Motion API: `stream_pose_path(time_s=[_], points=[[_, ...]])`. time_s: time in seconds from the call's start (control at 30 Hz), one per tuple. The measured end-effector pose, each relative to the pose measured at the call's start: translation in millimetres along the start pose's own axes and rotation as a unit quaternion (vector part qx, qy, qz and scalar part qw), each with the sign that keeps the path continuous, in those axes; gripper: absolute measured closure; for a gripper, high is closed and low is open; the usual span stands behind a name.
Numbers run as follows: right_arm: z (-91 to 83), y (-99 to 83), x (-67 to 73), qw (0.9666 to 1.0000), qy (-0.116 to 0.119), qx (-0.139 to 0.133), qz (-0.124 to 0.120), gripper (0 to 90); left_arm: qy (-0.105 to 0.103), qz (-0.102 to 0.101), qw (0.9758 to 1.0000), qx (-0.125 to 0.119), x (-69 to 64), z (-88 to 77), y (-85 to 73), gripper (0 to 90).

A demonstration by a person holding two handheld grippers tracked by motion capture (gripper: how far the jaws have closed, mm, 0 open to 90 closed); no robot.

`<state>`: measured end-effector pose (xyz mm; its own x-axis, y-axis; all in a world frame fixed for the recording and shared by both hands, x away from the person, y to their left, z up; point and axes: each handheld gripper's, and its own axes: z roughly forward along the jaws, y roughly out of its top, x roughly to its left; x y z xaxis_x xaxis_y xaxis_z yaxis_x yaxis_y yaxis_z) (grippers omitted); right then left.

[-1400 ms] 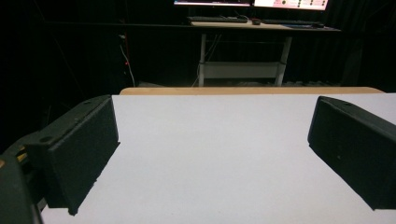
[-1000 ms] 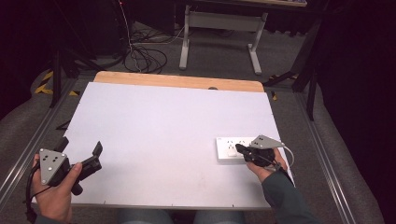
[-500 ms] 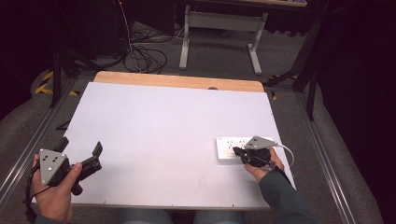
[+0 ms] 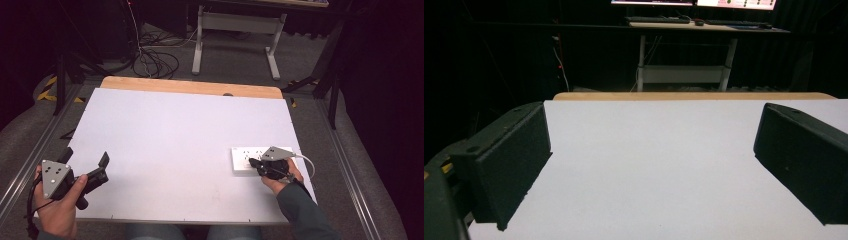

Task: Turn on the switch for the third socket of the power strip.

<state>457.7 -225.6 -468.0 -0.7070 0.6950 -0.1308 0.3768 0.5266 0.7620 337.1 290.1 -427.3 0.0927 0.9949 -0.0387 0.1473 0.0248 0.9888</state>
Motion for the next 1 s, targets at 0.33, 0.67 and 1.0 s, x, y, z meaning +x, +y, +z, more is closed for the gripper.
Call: stream_pose_path(time_s=[0.33,0.67,1.0], points=[[0.4,-0.7,0.2,1.0,0.005,-0.002,0.004,90.0,0.001,0.0,1.0,0.001,0.1,-0.8,0.1,2.3],[0.7,-1.3,0.5,0.9999,0.007,-0.004,0.007,90.0,0.0,0.0,1.0,0.001,0.0,-0.9,0.0,2.3],[-0.3,-4.7,-3.1,0.9998,0.001,-0.002,0.018,90.0,-0.001,0.0,1.0,0.001,-0.6,-0.6,-0.1,2.3]])
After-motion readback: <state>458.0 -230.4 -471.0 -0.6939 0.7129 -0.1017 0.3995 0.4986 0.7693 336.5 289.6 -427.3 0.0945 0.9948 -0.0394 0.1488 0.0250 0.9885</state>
